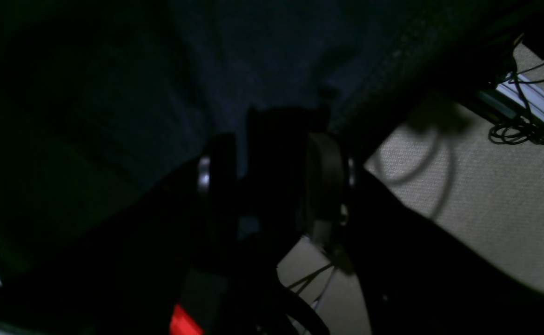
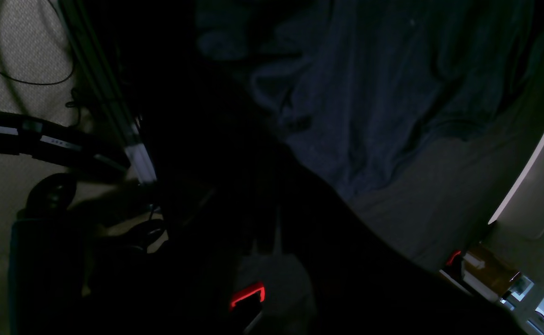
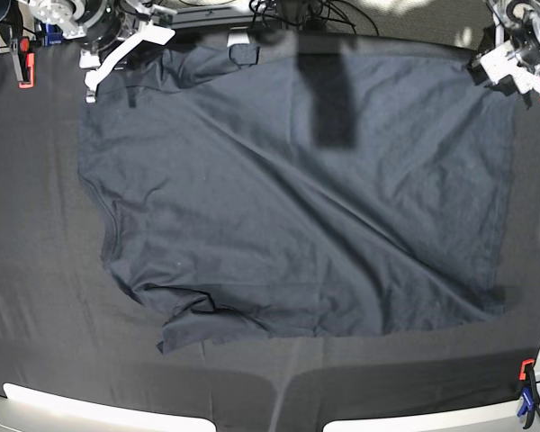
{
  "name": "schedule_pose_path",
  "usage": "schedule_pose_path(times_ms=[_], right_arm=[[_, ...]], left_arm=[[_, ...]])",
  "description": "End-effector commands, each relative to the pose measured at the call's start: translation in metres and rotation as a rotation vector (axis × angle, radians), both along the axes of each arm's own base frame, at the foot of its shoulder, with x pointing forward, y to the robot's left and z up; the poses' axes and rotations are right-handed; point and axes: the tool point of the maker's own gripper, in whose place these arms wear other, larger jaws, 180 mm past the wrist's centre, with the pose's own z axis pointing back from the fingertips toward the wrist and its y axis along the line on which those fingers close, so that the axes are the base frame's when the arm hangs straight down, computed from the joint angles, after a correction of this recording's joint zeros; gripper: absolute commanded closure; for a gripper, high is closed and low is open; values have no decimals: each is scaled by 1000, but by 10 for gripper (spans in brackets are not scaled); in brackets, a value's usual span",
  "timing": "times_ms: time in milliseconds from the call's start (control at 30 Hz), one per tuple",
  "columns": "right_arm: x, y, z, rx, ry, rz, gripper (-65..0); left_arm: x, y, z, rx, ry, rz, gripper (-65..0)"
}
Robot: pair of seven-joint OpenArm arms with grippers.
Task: Layout the t-shirt on the table in an organized manner, then fold the t-shirt properly
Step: 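Hold the shirt corners still with both grippers, then lift the held edge with both grippers and fold it over the shirt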
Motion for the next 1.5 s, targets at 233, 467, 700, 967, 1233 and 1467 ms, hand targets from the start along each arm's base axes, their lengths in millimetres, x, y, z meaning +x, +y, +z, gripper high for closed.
schedule_pose_path(times_ms=[233,467,700,967,1233,1467], right_arm=[[5,0,6,0,-25,6,0],[5,0,6,0,-25,6,0],[5,0,6,1,-25,6,0],[5,0,6,1,-26,7,0],[22,13,29,62,-106,-9,0],[49,29,49,221,-191,-83,0]], left_arm=[[32,21,12,93,-99,40,-232],[37,27,15,117,-132,68,-202],[37,20,16,41,-126,114,0],[39,10,21,-68,-128,175,0],[38,4,44,-194,-166,288,0],[60,41,97,-314,-386,533,0]])
